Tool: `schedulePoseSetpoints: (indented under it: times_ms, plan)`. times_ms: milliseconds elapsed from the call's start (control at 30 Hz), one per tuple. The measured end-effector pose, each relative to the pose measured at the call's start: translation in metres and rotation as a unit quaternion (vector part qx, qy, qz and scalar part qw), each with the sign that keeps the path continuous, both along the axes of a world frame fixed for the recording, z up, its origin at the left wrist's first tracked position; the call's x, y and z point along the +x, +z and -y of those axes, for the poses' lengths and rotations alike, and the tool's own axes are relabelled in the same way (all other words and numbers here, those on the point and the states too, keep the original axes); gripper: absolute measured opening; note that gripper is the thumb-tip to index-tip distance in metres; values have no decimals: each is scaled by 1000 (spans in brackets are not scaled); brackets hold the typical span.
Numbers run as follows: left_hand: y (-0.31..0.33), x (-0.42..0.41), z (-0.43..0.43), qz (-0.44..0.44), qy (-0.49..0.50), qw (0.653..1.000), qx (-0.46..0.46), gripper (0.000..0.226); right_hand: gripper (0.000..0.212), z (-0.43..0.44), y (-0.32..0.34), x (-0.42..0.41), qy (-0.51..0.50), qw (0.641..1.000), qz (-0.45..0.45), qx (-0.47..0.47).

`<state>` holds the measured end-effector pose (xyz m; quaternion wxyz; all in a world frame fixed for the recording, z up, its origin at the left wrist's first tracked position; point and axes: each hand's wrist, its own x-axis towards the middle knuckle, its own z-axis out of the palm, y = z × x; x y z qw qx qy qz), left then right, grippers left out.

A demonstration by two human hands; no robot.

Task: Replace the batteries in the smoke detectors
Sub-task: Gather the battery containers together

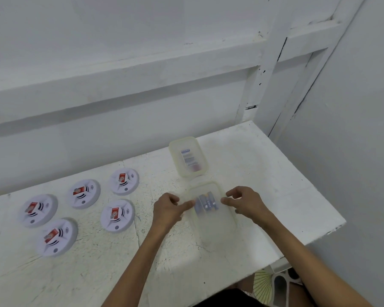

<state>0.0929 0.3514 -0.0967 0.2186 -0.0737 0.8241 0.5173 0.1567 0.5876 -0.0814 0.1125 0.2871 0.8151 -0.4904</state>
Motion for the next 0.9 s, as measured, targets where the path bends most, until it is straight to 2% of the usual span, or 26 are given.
schedulePoseSetpoints:
  times_ms: [67,133,200,267,367,433,500,633,700,767,900]
  plan:
    - [1,2,-4,-24,-28,999,-29,33,32,4,1,2,26,997,-28,64]
    - [2,4,-8,-25,-32,999,-22,29,29,8,1,3,34,995,-42,81]
    - [1,4,-10,-7,-29,1000,7,24,28,9,0,4,22,996,-48,79]
    - [-1,1,-9,36,-5,998,52,22,29,7,0,3,-7,999,-34,32]
    - [-3,-6,-4,111,0,986,127,33,33,6,2,-3,-29,999,6,-44]
    - [-1,-9,-2,127,-17,981,145,45,37,7,5,-1,6,1000,-2,-1]
    - [3,-11,-1,121,-54,982,132,63,55,7,13,5,96,992,-13,77]
    - [13,-12,-3,47,-185,977,99,85,135,2,20,16,303,946,60,100]
    - [15,-15,-4,37,-222,971,84,90,159,3,18,23,379,910,89,144]
    - [15,-19,-3,60,-245,963,92,89,164,4,12,30,416,888,70,186]
    - [12,-31,2,125,-271,946,127,84,151,2,13,37,424,872,3,244]
